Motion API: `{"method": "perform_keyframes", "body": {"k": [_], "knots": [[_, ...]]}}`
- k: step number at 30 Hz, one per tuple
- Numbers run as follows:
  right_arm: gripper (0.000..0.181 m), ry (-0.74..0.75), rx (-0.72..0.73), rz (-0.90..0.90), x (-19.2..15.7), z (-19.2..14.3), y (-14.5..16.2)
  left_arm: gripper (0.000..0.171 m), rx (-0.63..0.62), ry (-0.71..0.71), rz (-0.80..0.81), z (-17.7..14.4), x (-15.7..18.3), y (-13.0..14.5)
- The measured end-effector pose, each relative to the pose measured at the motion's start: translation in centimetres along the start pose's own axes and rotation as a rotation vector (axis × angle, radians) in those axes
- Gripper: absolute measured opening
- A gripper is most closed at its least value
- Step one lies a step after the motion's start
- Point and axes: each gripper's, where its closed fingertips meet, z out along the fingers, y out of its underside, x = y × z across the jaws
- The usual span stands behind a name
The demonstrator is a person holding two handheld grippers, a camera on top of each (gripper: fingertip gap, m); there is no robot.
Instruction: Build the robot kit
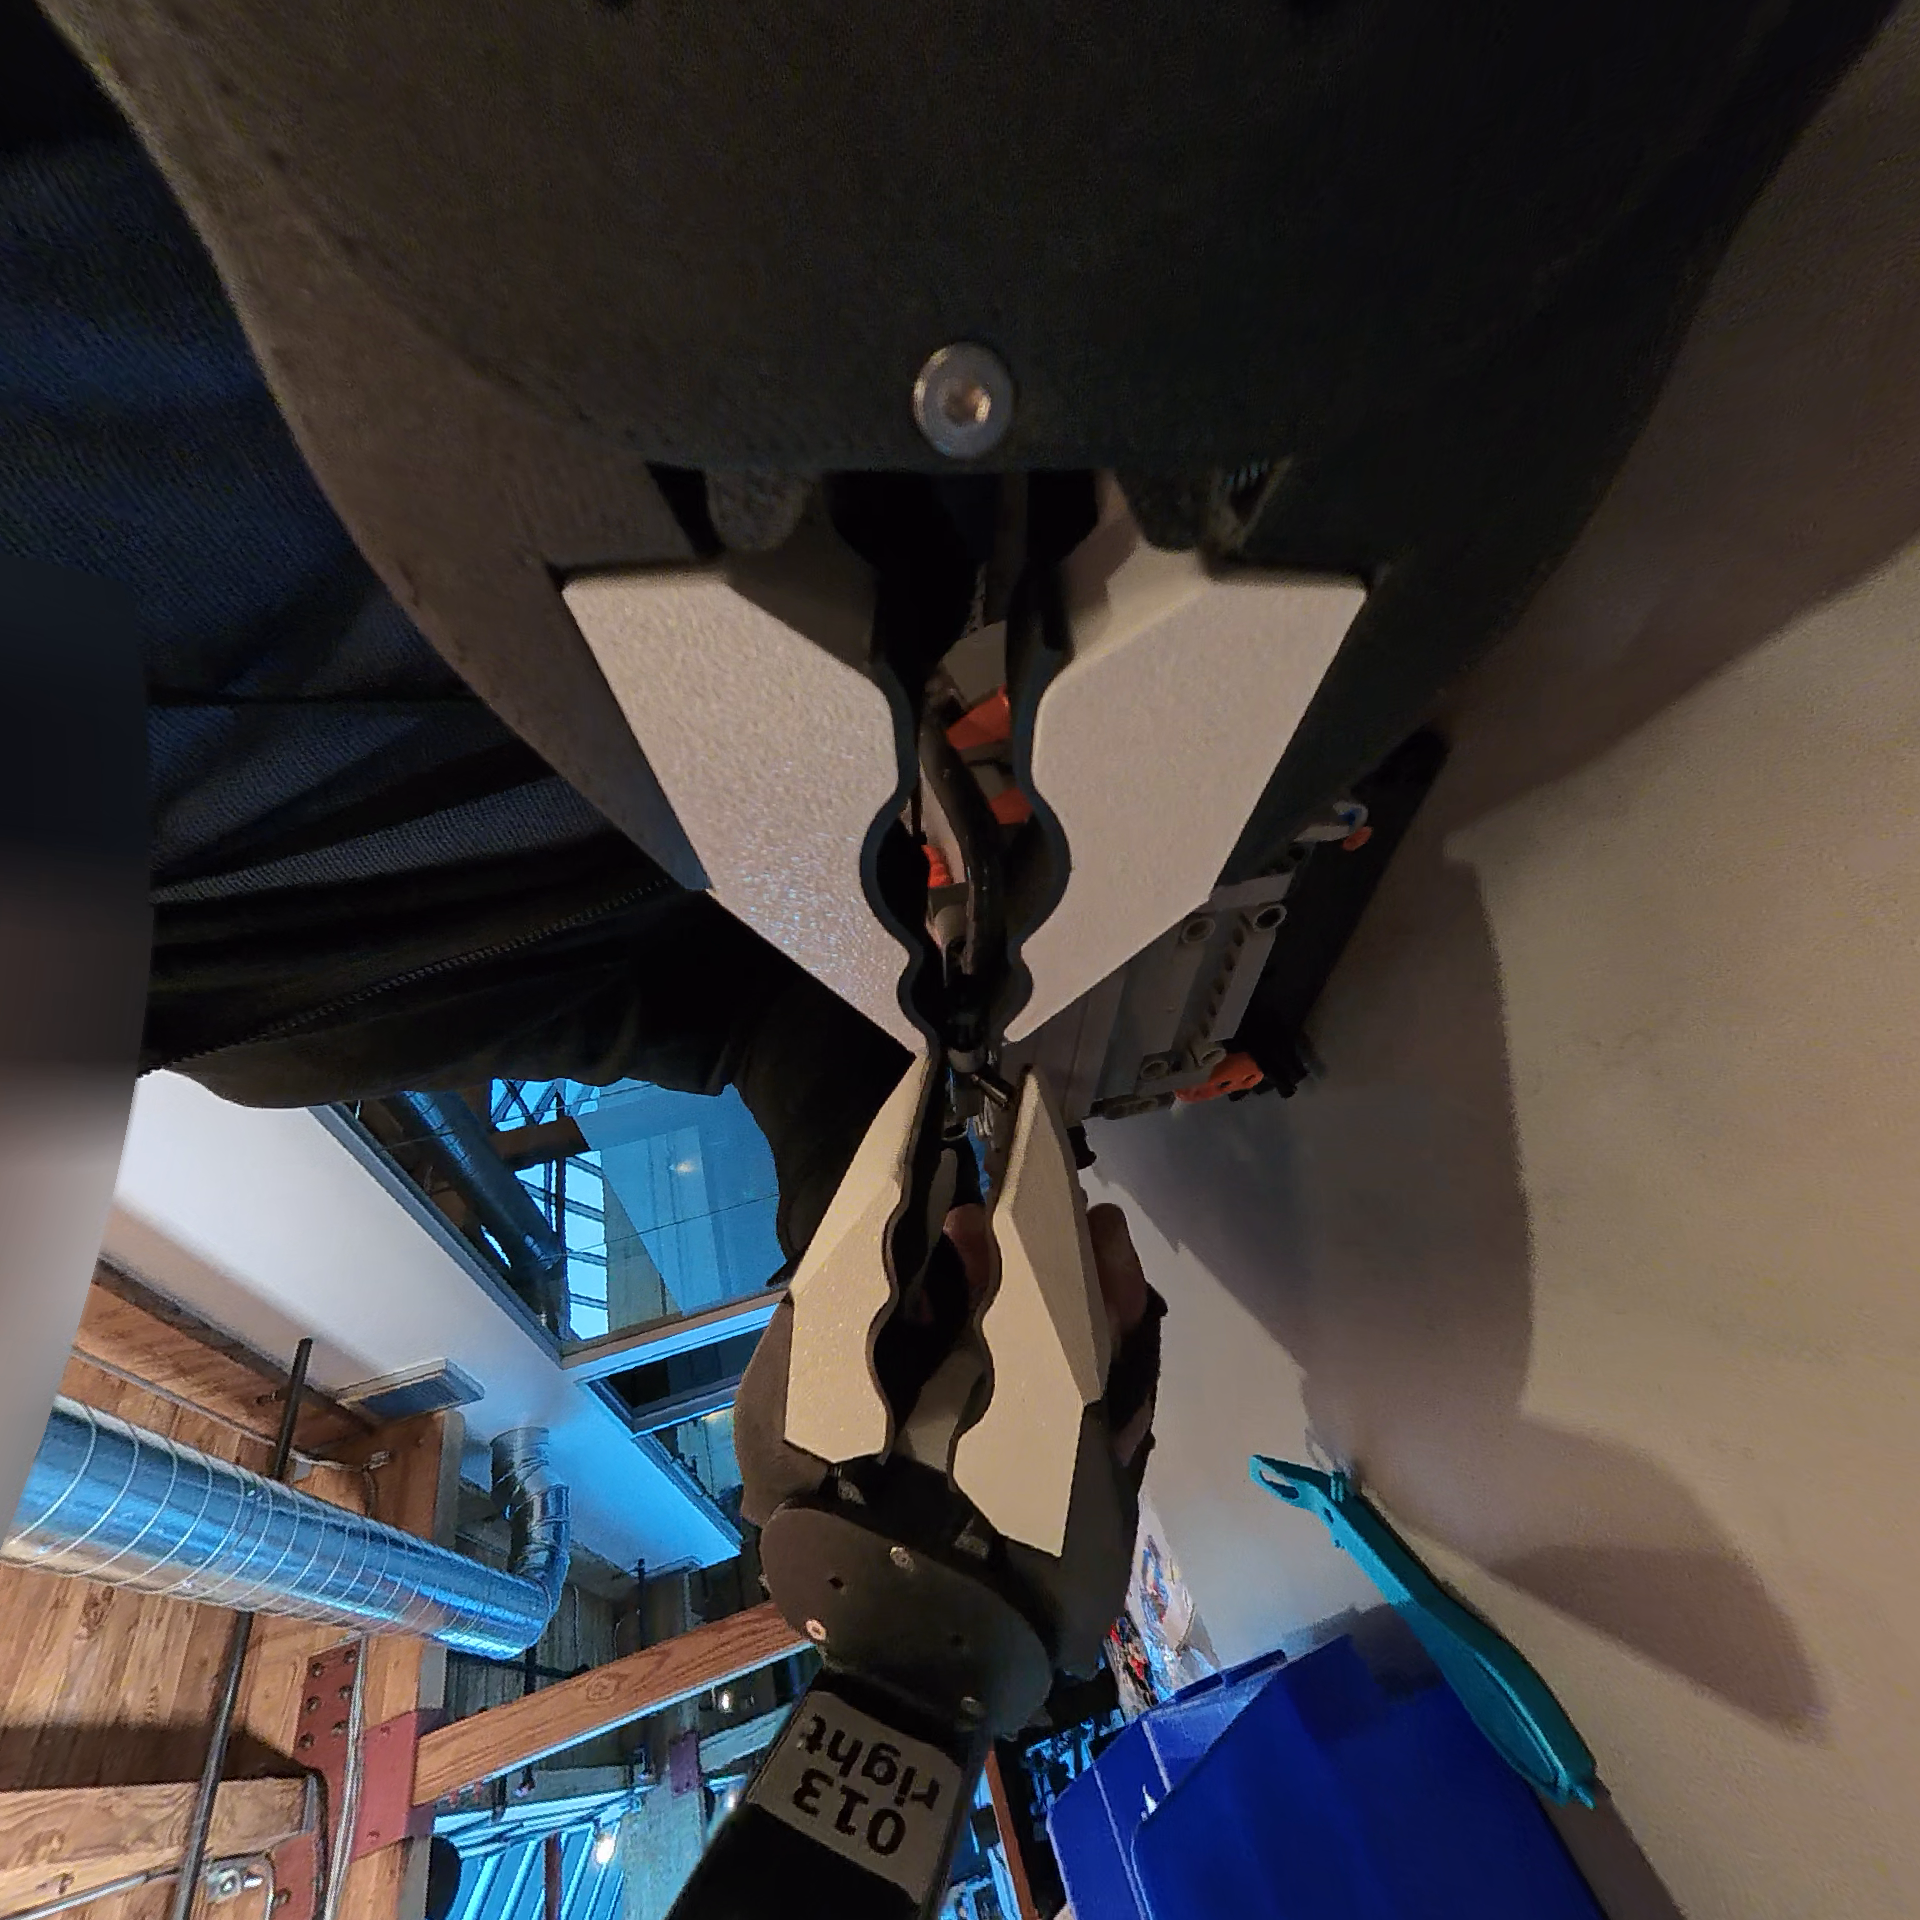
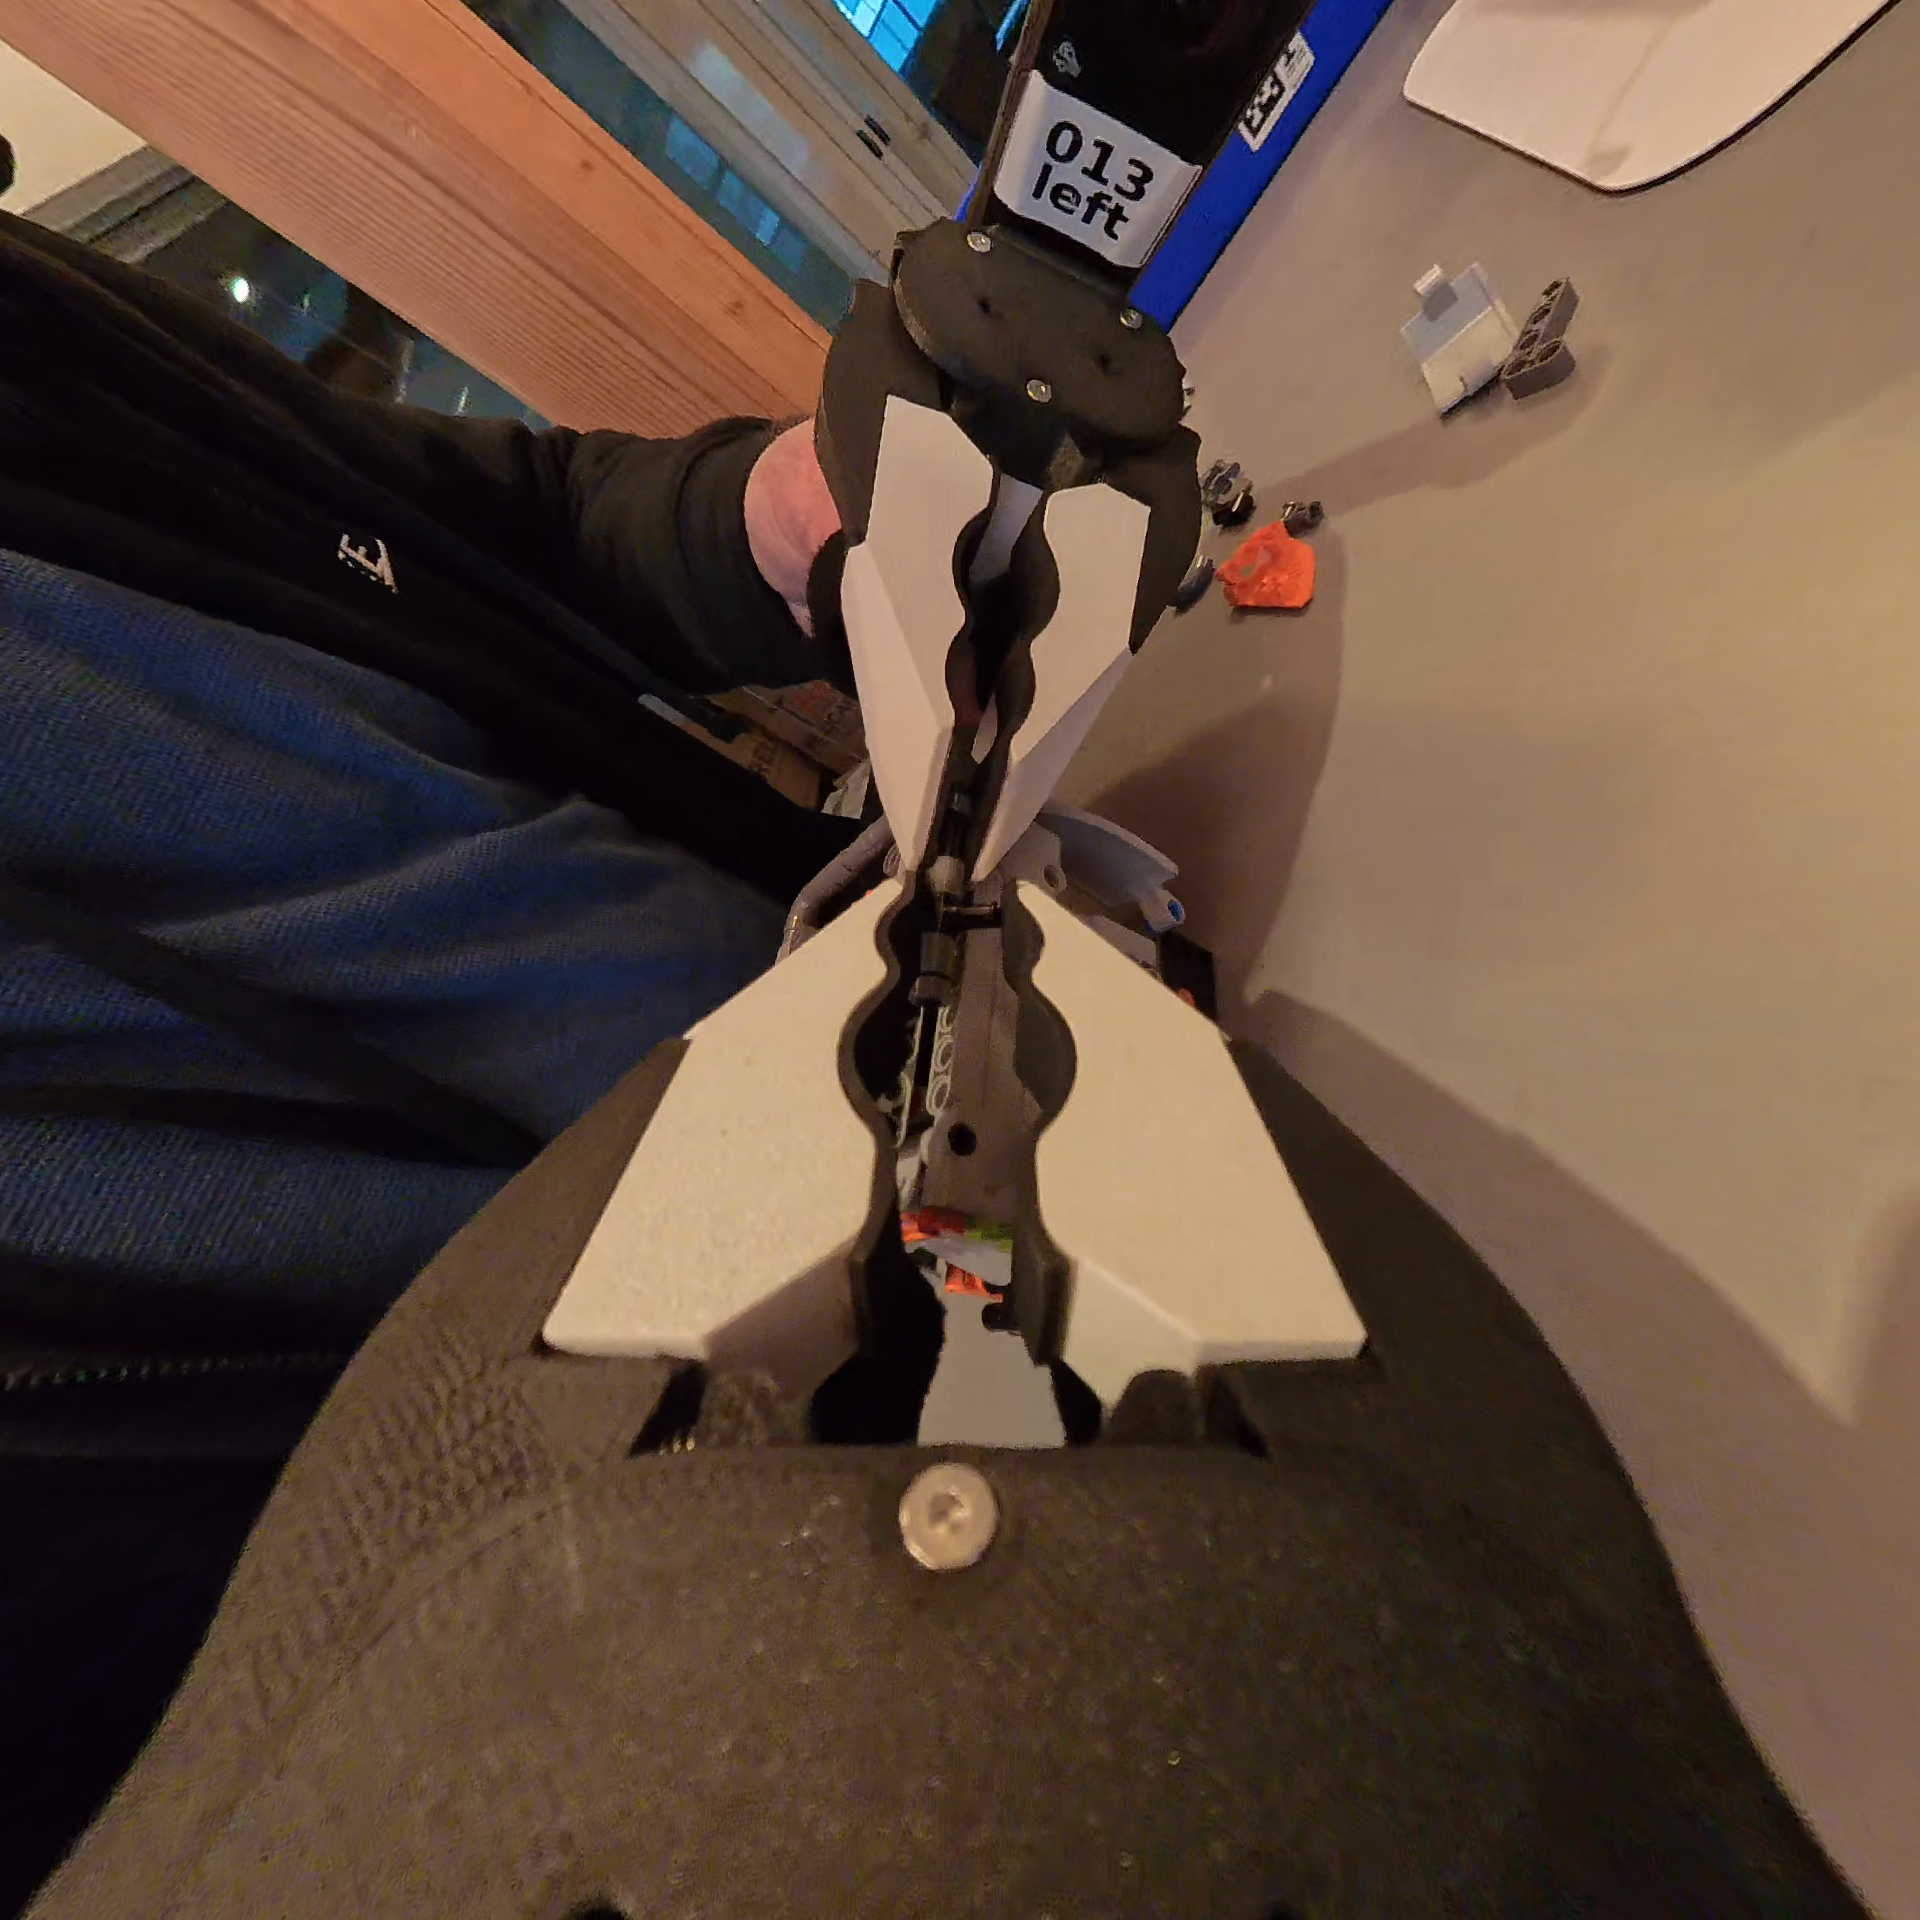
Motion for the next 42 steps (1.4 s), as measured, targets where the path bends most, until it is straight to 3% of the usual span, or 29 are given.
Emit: {"method": "perform_keyframes", "body": {"k": [8, 16, 31, 36, 38, 42], "knots": [[0.019, -0.039, 0.023, 0.024, -0.4, -0.2, 0.3, 0.004, -0.003, -0.004, 0.014, 0.3, 0.0, -0.1], [0.013, -0.035, 0.047, 0.042, -0.5, -0.8, 0.7, 0.004, -0.036, -0.001, 0.040, 0.9, 0.2, 0.0], [0.018, 0.038, 0.211, 0.027, 0.3, -1.6, 0.6, 0.005, -0.033, 0.055, -0.035, 1.4, -0.5, -1.2], [0.018, 0.063, 0.229, 0.016, 0.3, -1.8, 0.6, 0.029, -0.025, 0.091, 0.026, 1.1, 0.6, -1.1], [0.018, 0.065, 0.233, 0.007, 0.2, -1.6, 0.6, 0.032, -0.032, 0.088, 0.064, 1.2, 0.9, -0.6], [0.018, 0.117, 0.230, -0.038, 0.2, -1.6, 0.5, 0.019, -0.051, 0.024, 0.085, 1.2, 0.2, -0.7]]}}
